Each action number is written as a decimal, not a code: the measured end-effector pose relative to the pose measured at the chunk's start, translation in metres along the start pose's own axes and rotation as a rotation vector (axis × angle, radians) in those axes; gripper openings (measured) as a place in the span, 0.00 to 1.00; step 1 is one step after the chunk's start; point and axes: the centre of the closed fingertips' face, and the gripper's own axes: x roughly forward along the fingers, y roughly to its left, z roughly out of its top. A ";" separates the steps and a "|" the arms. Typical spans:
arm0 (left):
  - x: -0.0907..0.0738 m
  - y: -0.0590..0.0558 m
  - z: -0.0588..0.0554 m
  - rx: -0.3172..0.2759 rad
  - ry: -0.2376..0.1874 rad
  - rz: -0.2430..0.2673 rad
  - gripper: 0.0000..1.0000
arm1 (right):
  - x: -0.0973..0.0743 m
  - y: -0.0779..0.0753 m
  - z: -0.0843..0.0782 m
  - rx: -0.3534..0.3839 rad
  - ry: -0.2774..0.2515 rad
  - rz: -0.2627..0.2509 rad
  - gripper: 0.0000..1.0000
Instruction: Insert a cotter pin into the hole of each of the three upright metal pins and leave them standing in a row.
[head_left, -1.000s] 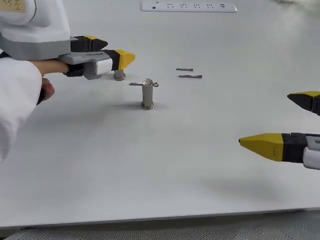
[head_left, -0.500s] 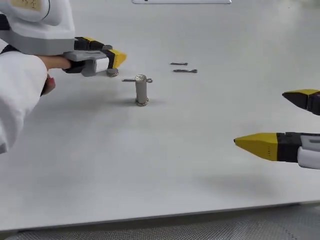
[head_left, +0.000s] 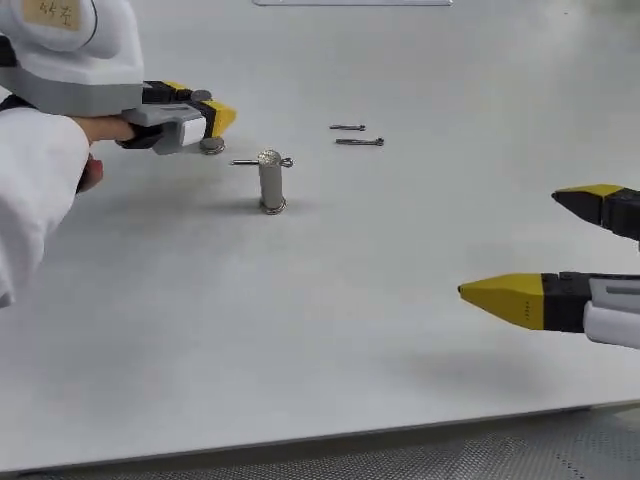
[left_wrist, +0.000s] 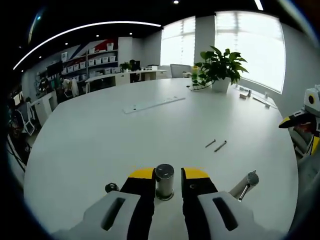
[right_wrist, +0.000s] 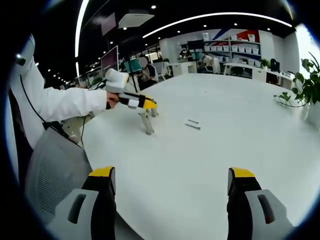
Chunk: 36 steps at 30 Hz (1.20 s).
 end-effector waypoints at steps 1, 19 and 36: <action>0.000 0.000 -0.001 0.004 0.004 0.002 0.16 | 0.000 0.000 0.000 0.001 -0.002 0.000 0.91; 0.000 0.004 -0.005 0.086 0.030 0.004 0.11 | 0.000 0.004 0.002 0.003 -0.003 0.011 0.89; -0.017 0.003 0.018 0.047 -0.010 0.021 0.10 | 0.000 0.006 0.007 -0.006 -0.012 0.019 0.88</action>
